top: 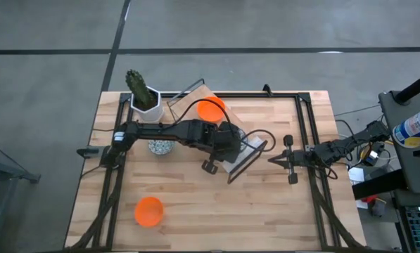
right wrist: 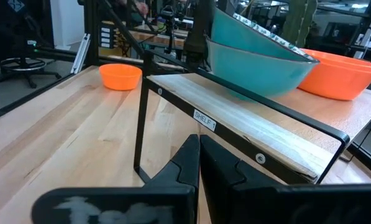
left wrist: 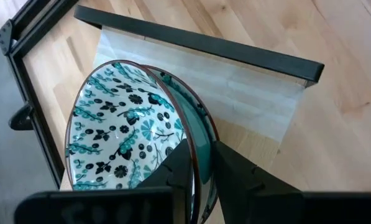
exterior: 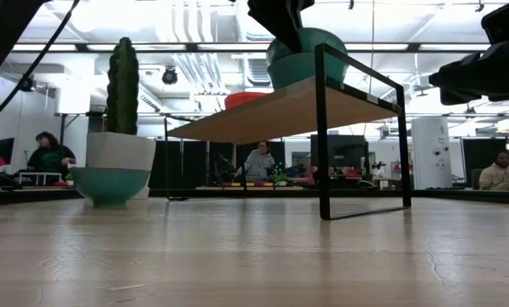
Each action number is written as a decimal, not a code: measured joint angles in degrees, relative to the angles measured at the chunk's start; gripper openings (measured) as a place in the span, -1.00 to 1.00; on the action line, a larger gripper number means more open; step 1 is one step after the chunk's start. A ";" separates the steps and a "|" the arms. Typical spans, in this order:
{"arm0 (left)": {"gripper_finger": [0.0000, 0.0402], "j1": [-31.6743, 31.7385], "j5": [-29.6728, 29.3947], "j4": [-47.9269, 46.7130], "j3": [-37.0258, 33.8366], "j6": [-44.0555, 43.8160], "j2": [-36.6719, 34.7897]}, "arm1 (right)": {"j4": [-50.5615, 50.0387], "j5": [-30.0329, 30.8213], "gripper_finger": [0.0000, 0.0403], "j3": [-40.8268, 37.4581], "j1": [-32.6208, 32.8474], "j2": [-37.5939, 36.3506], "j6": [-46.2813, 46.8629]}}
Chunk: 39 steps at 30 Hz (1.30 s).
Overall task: Pick & Place Mini bowls
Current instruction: Stack the bottom blue patterned bowl on top of the blue patterned bowl on the shelf
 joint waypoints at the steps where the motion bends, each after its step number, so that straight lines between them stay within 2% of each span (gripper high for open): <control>1: -0.75 0.00 0.08 -0.16 0.00 0.00 0.00 | 0.00 0.00 -0.96 0.00 0.00 0.00 0.15; 16: -0.74 0.11 -0.28 -2.88 2.47 -2.44 0.05 | 0.00 0.01 -0.96 0.00 0.00 0.00 -0.19; 29: -0.40 0.00 -1.31 -2.57 1.23 -2.50 0.15 | -0.02 0.00 -0.96 0.00 -0.01 0.00 -0.18; 31: -0.36 -0.02 -2.90 -2.58 1.26 -2.49 0.15 | 0.00 0.00 -0.96 0.00 -0.02 0.00 0.09; 33: -0.33 -0.02 -4.65 -2.70 1.26 -2.46 0.15 | 0.00 0.00 -0.96 0.00 0.00 0.00 0.03; 39: -0.31 -0.27 -4.31 -4.48 2.17 -2.36 0.11 | 0.00 0.00 -0.96 0.00 0.00 0.00 0.12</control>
